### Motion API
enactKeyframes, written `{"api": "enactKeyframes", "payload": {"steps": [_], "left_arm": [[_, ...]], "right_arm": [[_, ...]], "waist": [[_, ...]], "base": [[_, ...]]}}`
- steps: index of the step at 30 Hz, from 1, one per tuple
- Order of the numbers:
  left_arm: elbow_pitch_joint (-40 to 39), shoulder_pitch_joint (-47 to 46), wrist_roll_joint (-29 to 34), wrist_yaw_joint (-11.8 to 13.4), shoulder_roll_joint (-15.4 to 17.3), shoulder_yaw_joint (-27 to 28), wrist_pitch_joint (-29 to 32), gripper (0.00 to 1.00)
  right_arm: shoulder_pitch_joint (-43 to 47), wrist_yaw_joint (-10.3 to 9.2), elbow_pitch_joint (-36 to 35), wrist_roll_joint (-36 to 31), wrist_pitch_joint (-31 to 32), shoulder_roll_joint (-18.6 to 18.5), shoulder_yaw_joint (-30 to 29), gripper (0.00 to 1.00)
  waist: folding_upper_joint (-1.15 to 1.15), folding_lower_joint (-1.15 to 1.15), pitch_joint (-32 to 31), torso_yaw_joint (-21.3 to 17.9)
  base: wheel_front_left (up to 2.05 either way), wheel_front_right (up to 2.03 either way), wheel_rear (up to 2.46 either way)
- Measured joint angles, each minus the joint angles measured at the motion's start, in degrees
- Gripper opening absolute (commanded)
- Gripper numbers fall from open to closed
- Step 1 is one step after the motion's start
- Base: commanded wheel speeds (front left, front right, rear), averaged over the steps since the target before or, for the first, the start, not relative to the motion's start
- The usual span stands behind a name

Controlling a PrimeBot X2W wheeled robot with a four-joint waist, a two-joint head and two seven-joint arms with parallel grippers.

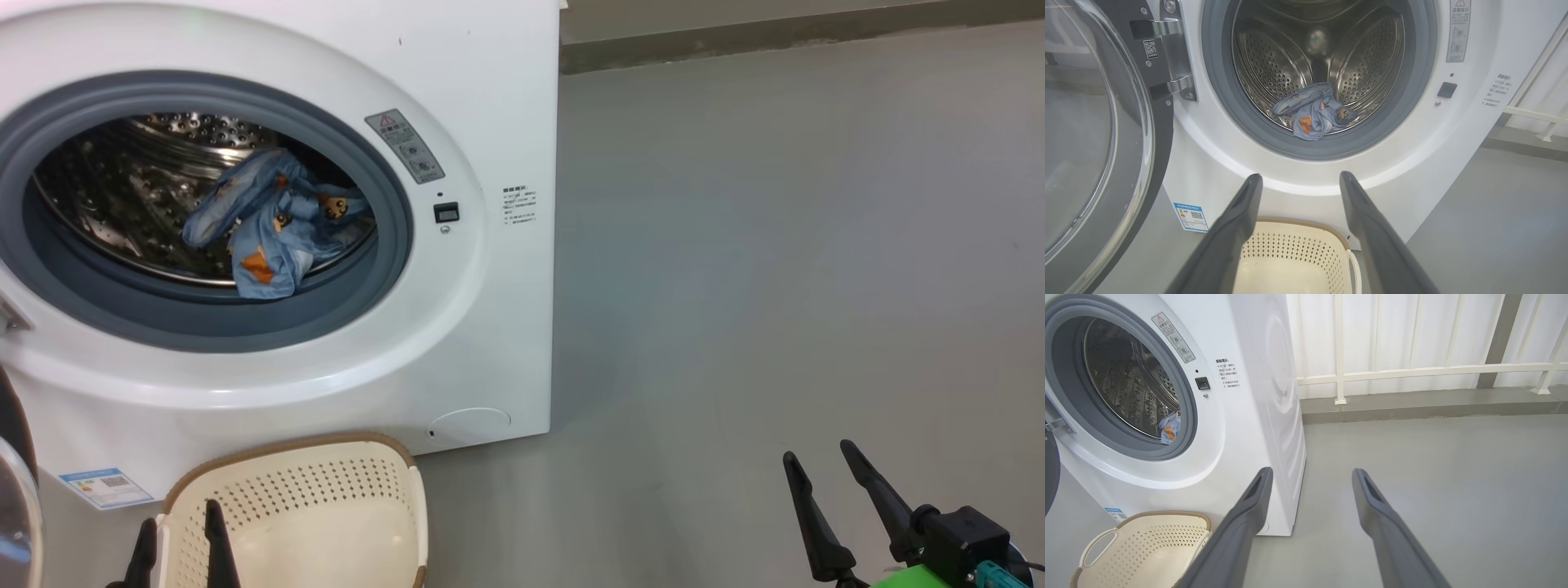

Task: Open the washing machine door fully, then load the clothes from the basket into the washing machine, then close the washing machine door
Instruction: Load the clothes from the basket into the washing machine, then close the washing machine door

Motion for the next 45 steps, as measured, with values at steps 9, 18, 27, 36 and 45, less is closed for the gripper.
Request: {"api": "enactKeyframes", "payload": {"steps": [9,18,27,36,45], "left_arm": [[-1.4,0.1,-0.1,-0.4,0.0,-0.4,0.0,1.0],[-1.7,1.0,-0.2,-0.4,0.0,-0.5,0.0,1.0],[-1.8,1.2,0.0,-1.0,0.0,-0.5,0.0,1.0],[-2.2,2.1,1.4,-1.4,0.0,-0.4,0.0,1.0],[-2.6,2.1,1.4,-1.4,0.1,0.0,0.0,1.0]], "right_arm": [[0.1,0.0,-0.1,0.0,0.0,0.3,0.5,1.0],[0.1,0.0,0.0,0.0,0.0,0.0,0.9,1.0],[0.1,0.0,0.0,0.0,0.0,0.0,1.0,1.0],[0.1,0.0,-0.1,0.0,0.0,0.0,1.0,1.0],[0.1,0.0,-0.1,0.0,0.0,0.0,1.0,1.0]], "waist": [[0.0,0.0,-0.4,0.1],[0.0,0.0,-1.2,0.4],[0.0,0.0,-1.4,0.2],[0.0,0.0,-1.4,0.1],[0.0,0.0,-1.0,0.4]], "base": [[0.0,0.0,0.0],[0.0,0.0,0.0],[0.0,0.0,0.0],[-0.13,0.13,0.0],[-1.24,1.24,0.0]]}}
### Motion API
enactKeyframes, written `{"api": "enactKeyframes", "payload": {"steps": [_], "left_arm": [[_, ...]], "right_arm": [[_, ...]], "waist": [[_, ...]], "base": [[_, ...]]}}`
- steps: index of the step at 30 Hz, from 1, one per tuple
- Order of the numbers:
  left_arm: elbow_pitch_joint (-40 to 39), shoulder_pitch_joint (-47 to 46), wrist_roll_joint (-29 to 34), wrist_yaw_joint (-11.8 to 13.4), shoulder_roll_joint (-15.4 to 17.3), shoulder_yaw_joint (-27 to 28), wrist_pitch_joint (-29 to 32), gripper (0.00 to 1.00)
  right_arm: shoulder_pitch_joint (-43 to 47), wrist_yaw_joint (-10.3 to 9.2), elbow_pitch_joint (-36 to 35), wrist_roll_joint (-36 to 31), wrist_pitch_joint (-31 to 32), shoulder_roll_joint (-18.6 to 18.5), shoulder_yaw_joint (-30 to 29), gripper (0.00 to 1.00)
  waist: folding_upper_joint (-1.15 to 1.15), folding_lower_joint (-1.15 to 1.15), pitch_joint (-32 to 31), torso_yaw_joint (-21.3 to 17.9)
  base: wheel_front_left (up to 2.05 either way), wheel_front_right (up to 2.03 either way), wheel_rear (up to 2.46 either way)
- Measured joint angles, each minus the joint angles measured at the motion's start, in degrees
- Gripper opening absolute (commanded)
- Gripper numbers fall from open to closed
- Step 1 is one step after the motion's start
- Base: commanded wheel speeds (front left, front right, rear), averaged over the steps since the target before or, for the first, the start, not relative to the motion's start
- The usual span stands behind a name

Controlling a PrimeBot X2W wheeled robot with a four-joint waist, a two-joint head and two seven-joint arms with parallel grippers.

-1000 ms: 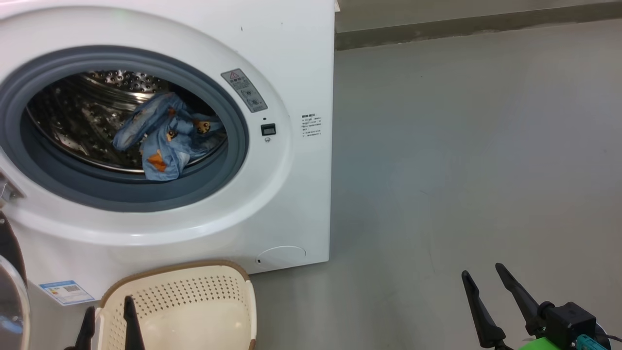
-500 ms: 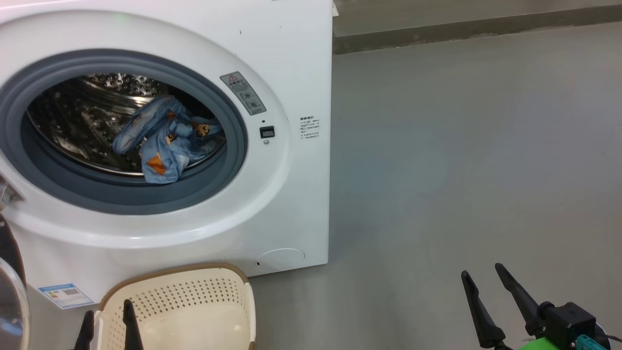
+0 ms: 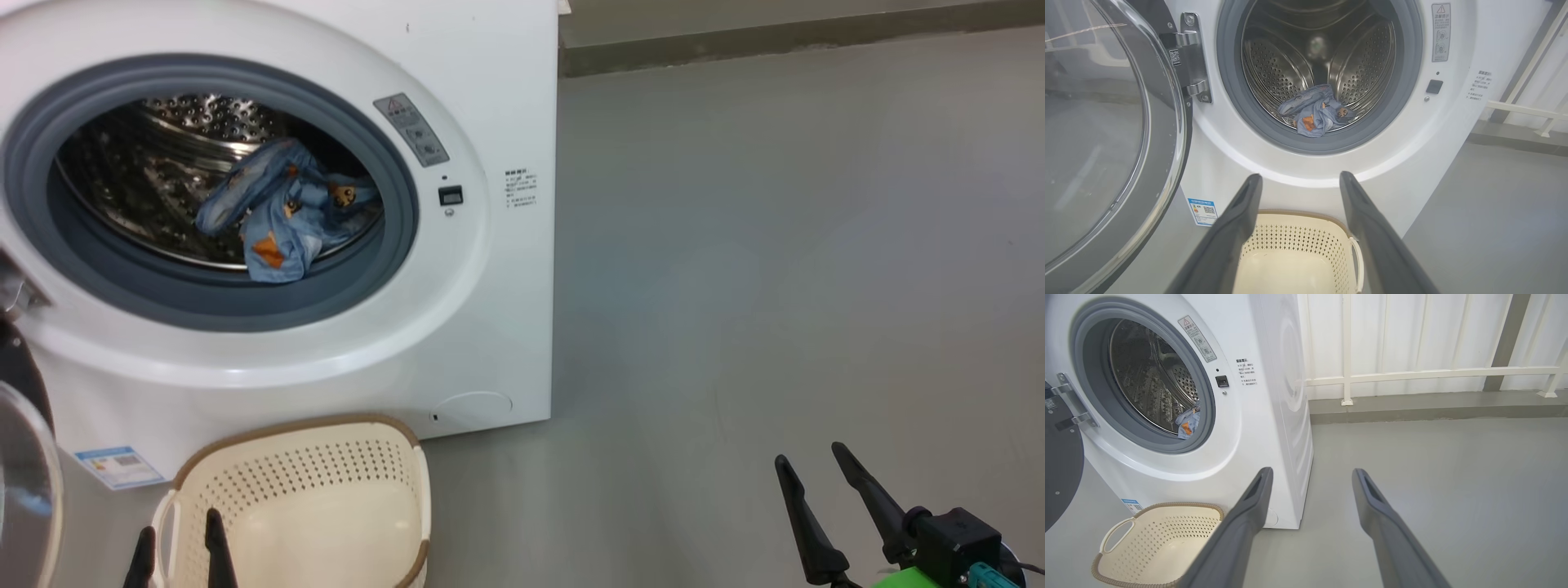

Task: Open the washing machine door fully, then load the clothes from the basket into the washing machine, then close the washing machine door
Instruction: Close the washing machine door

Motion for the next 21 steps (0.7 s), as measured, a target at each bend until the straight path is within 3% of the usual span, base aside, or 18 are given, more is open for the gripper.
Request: {"api": "enactKeyframes", "payload": {"steps": [13,21], "left_arm": [[0.0,0.0,0.0,0.1,0.0,0.4,0.0,1.0],[-1.2,0.0,-0.2,0.1,0.0,0.5,0.0,1.0]], "right_arm": [[0.0,0.0,0.0,0.0,0.0,0.0,0.0,1.0],[0.0,0.0,0.1,0.0,0.0,0.0,0.1,1.0]], "waist": [[0.0,0.0,0.4,0.2],[0.0,0.0,0.6,0.3]], "base": [[-1.44,1.44,0.0],[-0.57,0.57,0.0]]}}
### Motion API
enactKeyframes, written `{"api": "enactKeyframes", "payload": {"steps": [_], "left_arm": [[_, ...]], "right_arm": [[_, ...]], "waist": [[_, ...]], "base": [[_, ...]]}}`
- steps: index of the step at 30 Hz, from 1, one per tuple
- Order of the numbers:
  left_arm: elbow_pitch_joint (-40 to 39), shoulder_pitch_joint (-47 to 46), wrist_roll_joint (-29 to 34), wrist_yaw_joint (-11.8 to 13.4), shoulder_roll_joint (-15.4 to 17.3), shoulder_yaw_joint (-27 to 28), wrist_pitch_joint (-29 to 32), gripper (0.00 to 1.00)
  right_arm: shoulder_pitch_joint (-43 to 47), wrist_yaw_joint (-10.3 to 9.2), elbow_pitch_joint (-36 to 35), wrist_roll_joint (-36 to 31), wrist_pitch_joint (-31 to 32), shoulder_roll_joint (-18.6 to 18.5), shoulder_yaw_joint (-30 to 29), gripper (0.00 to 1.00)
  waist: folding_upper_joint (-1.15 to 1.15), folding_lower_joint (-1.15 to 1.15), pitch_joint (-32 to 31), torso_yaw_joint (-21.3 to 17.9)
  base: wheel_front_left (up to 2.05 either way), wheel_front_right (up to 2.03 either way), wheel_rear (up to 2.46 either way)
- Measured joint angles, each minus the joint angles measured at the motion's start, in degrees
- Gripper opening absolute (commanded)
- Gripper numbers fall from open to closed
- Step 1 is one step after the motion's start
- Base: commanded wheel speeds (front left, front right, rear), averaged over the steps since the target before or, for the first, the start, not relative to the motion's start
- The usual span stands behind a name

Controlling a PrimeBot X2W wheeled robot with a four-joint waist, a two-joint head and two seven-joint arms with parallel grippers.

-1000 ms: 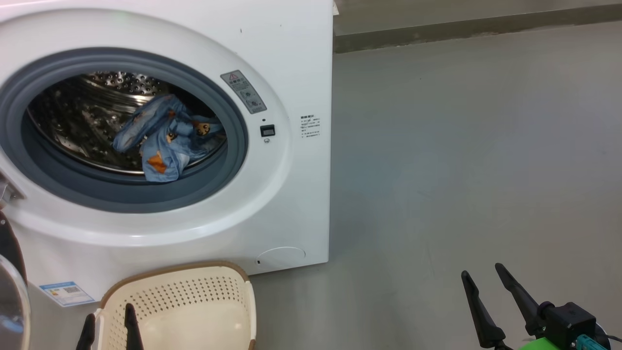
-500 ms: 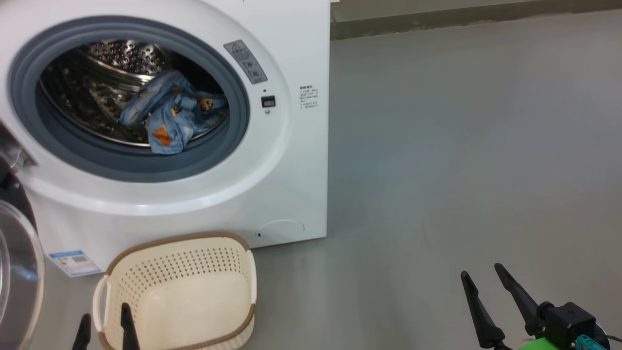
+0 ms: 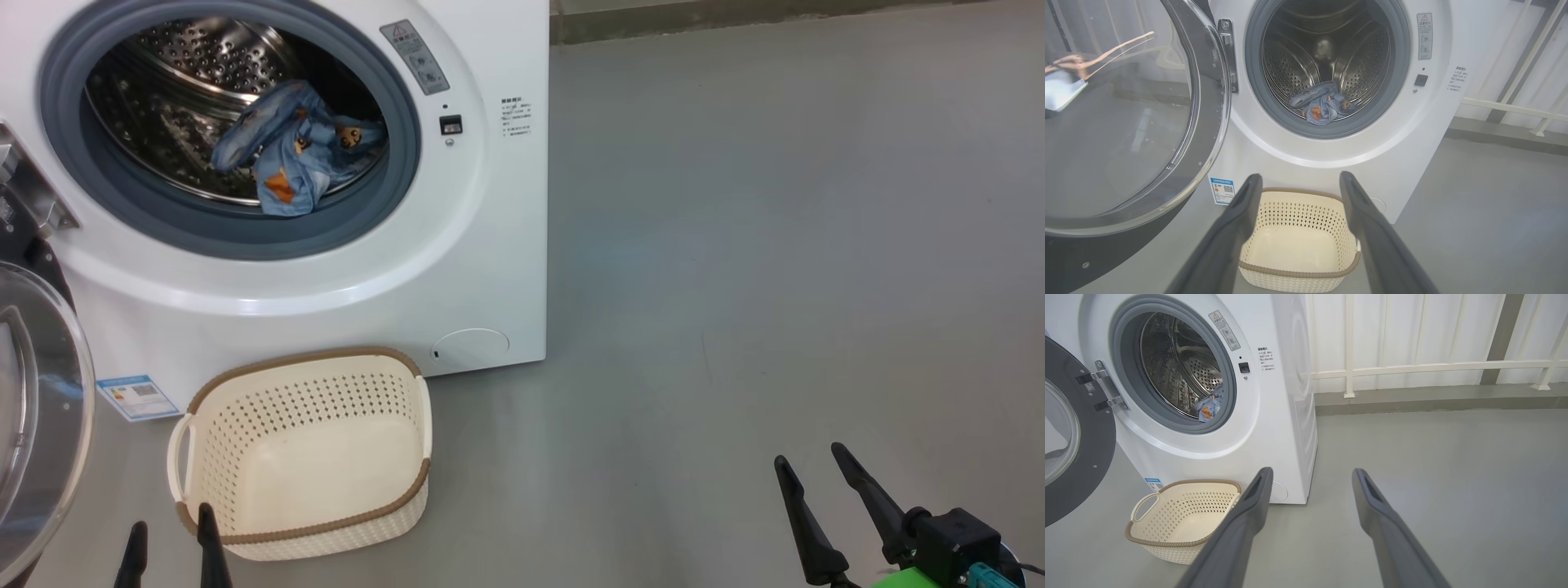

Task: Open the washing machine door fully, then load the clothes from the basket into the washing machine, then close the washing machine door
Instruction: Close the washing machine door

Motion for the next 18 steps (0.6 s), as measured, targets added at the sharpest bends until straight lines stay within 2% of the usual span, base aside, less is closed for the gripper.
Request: {"api": "enactKeyframes", "payload": {"steps": [10,18], "left_arm": [[0.0,0.0,0.0,-0.1,0.0,-0.1,0.0,1.0],[-1.6,0.0,0.0,0.5,0.0,0.5,0.0,1.0]], "right_arm": [[0.0,0.0,0.0,0.0,0.0,0.0,-0.1,1.0],[-0.3,0.0,-0.1,0.0,0.0,-0.3,2.6,1.0]], "waist": [[0.0,0.0,0.2,0.9],[0.0,0.0,0.3,4.5]], "base": [[0.0,0.0,0.0],[0.0,0.0,0.0]]}}
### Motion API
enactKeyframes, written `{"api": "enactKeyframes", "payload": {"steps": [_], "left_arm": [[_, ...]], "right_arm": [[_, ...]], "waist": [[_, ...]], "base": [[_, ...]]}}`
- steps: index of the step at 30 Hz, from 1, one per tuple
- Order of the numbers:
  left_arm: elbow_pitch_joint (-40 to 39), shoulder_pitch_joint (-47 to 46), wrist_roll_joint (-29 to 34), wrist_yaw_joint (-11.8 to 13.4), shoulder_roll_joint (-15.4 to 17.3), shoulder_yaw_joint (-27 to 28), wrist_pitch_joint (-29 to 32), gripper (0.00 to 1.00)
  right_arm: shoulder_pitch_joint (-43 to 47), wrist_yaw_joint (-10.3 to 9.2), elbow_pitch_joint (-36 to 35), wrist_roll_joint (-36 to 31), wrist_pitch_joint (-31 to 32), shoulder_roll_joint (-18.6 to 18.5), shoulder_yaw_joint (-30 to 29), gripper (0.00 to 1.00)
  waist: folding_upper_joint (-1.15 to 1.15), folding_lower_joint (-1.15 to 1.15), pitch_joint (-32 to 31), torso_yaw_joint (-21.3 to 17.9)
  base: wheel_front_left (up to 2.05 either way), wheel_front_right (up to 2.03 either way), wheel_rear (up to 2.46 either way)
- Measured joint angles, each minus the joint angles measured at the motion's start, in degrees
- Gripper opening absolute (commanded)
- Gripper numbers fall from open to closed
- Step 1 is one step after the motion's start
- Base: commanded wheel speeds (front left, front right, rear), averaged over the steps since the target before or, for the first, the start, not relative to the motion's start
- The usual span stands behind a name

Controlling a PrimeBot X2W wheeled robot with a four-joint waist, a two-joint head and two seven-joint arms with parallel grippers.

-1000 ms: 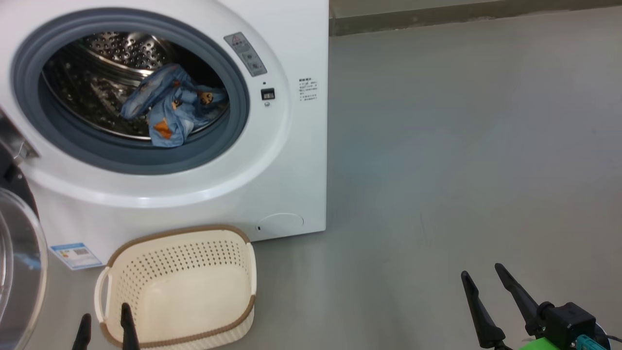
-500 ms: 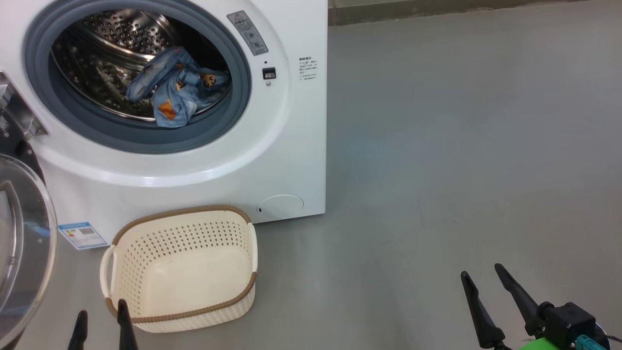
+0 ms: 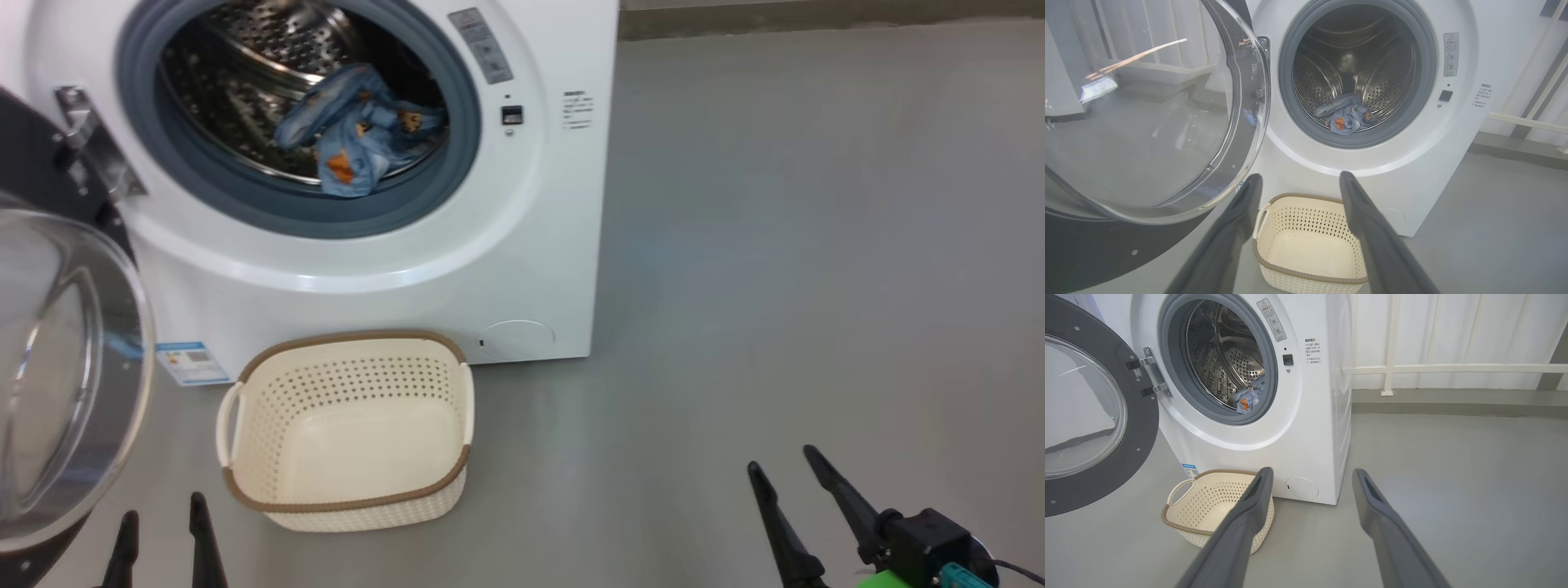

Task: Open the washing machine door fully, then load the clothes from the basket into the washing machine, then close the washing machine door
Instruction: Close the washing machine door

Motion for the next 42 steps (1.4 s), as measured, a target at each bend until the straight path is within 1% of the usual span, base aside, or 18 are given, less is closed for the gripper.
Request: {"api": "enactKeyframes", "payload": {"steps": [5,13,16,20,28,31,34,37,42], "left_arm": [[-0.9,0.0,0.1,0.1,0.0,0.6,0.0,1.0],[-2.5,0.0,0.1,0.2,0.0,1.3,0.0,1.0],[-3.1,0.0,0.1,0.3,0.0,1.8,0.0,1.0],[-3.6,0.0,0.0,0.5,0.0,2.3,0.0,1.0],[-4.6,0.0,-0.2,1.2,0.0,2.7,0.0,1.0],[-4.8,0.2,-0.4,1.5,0.0,2.9,0.0,1.0],[-5.1,1.0,-0.8,2.6,0.0,3.3,0.0,1.0],[-5.1,1.4,-1.4,3.2,0.0,3.6,0.0,1.0],[-5.1,1.5,-3.0,3.5,0.0,5.1,0.0,1.0]], "right_arm": [[-2.0,0.0,0.2,0.0,0.0,-0.8,3.3,1.0],[-5.1,0.0,0.4,0.0,0.0,-2.7,6.7,1.0],[-5.7,0.0,0.5,0.0,0.0,-3.1,7.1,1.0],[-6.3,0.0,0.5,0.0,0.0,-4.4,7.1,1.0],[-6.3,0.0,0.6,0.0,0.0,-4.5,7.5,1.0],[-6.3,0.0,0.7,0.0,0.0,-4.5,8.4,1.0],[-6.6,0.0,1.0,0.0,0.0,-4.4,9.0,1.0],[-7.6,0.0,1.2,0.0,0.0,-4.4,9.4,1.0],[-7.6,0.0,1.3,0.1,0.0,-4.5,10.3,1.0]], "waist": [[0.0,0.0,0.0,3.7],[0.0,0.0,0.0,11.1],[0.0,0.0,0.0,14.0],[0.0,0.0,0.2,17.8],[0.0,0.0,0.5,24.2],[0.0,0.0,0.5,25.9],[0.0,0.0,0.6,27.0],[0.0,0.0,0.5,27.3],[0.0,0.0,0.4,27.2]], "base": [[0.0,0.0,0.0],[0.0,0.0,0.0],[0.0,0.0,0.0],[0.0,0.0,0.0],[0.0,0.0,0.0],[0.0,0.0,0.0],[0.0,0.0,0.0],[0.0,0.0,0.0],[0.0,0.0,0.0]]}}
